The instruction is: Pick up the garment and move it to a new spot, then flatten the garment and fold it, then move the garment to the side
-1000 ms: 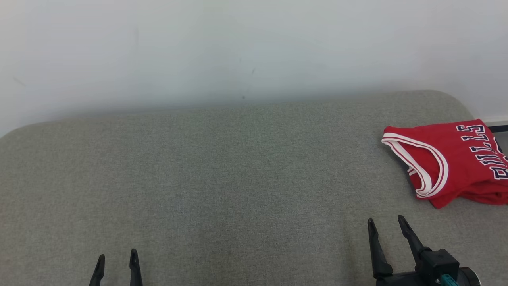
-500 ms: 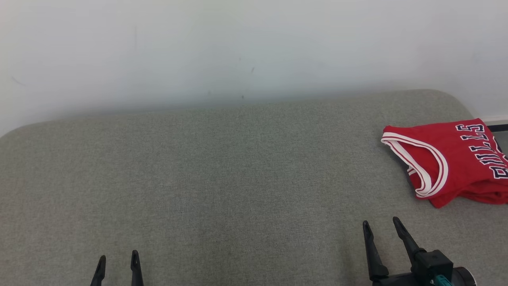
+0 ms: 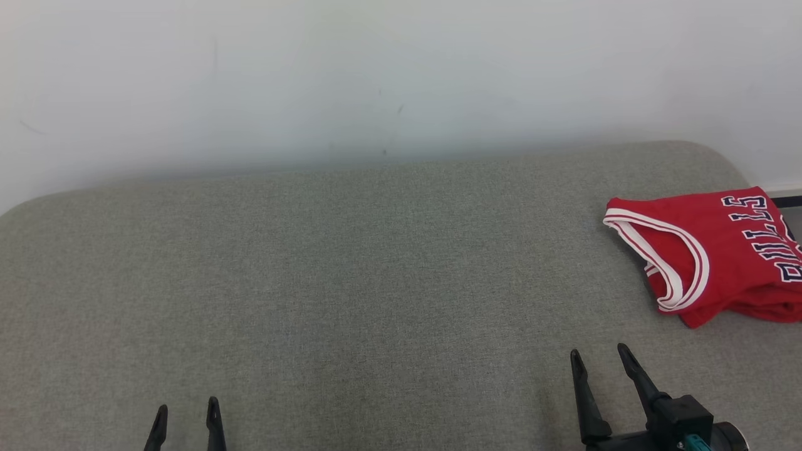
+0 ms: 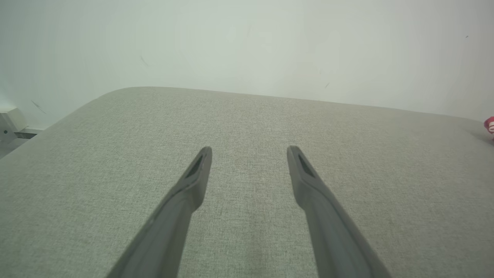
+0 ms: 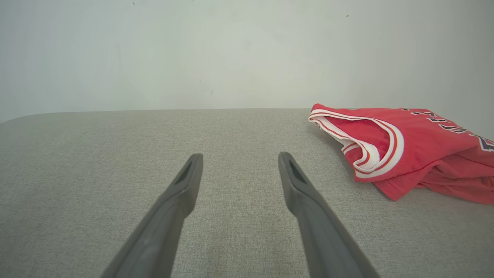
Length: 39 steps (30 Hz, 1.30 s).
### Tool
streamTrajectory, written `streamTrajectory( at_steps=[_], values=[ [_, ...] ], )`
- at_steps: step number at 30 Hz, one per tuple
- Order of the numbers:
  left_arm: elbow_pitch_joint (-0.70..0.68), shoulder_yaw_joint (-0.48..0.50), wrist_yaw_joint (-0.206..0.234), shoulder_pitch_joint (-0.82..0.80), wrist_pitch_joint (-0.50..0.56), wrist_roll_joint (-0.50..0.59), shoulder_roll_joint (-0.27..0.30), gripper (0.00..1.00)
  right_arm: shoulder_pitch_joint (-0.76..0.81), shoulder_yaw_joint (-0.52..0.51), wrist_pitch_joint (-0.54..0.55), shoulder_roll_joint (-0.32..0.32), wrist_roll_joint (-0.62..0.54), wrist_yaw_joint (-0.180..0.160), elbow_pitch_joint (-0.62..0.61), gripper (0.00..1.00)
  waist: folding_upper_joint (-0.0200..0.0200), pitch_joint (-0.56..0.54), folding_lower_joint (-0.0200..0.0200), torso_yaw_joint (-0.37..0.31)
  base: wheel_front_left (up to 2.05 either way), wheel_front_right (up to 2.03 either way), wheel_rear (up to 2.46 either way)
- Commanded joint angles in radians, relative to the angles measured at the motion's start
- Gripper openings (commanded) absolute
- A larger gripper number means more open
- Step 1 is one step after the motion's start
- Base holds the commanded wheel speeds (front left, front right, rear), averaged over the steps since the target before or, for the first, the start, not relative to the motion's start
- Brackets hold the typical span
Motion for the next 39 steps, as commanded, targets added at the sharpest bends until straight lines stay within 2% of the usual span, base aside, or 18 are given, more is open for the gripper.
streamTrajectory(
  at_steps=[1,6,27,39],
  values=[
    [0.005,0.002,-0.005,0.001,-0.003,-0.005,-0.001,0.0,-0.003,0.0,-0.001,0.003,0.004,-0.003,0.001,0.0,0.0,0.001,0.0,0.0,0.0,0.0,0.0],
    [0.042,0.002,-0.008,-0.002,0.011,-0.015,-0.003,0.0,0.006,-0.004,0.01,0.001,0.018,0.0,0.042,0.0,0.0,0.001,0.0,0.001,0.0,0.0,0.0],
    [0.038,0.019,-0.026,-0.055,0.108,-0.396,-0.002,0.0,-0.03,-0.021,0.093,0.001,0.448,0.0,0.036,0.0,0.0,0.003,0.0,0.009,0.0,0.0,0.0],
    [0.037,0.028,-0.035,-0.081,0.154,-0.574,-0.001,0.0,-0.047,-0.03,0.133,0.001,0.649,-0.001,0.035,0.0,0.0,0.003,0.0,0.014,0.0,0.0,0.0]
  ],
)
